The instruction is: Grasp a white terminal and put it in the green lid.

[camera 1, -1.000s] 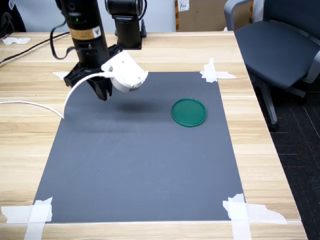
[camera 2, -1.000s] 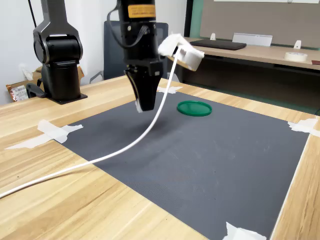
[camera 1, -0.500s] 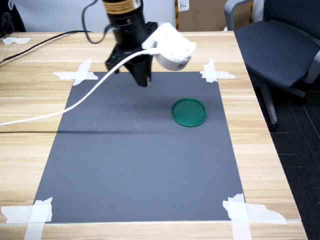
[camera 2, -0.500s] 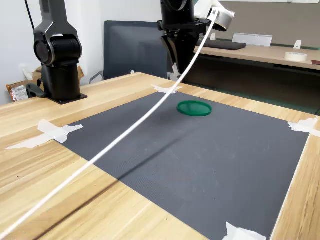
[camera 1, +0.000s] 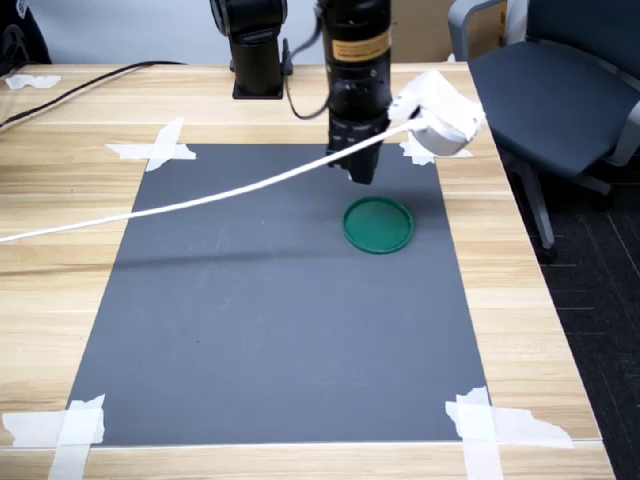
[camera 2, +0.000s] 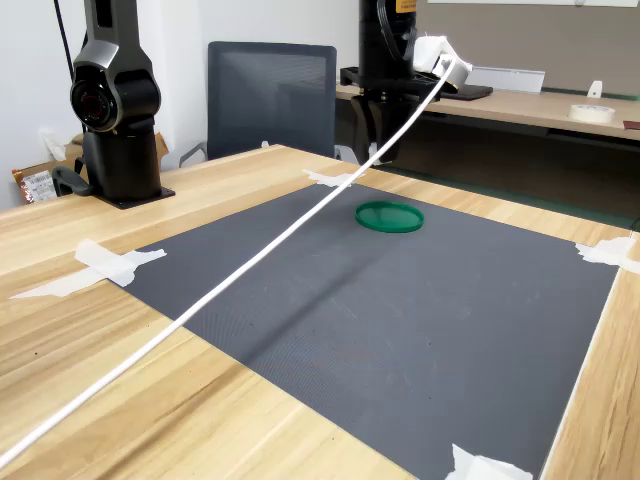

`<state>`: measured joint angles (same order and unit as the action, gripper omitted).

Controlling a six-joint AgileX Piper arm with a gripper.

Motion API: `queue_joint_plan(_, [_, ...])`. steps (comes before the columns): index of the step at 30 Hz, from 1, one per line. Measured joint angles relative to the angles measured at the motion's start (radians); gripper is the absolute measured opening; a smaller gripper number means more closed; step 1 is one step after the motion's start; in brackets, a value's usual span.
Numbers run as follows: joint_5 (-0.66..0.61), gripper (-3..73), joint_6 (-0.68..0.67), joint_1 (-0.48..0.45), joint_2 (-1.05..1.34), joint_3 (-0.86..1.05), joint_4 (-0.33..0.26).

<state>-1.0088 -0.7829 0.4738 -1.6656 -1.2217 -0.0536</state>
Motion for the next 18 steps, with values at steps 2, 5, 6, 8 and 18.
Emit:
queue_joint_plan(2, [0.019,7.0,0.006,0.006,-0.018,0.0,0.004])
queue_joint_plan(5, [0.033,7.0,0.014,0.018,-0.047,0.0,0.014])
queue_joint_plan(6, [0.037,7.0,0.017,0.023,-0.057,0.0,0.018])
queue_joint_plan(8, [0.045,7.0,0.022,0.031,-0.076,0.0,0.023])
queue_joint_plan(18, [0.074,7.0,0.023,0.045,-0.133,0.0,0.033])
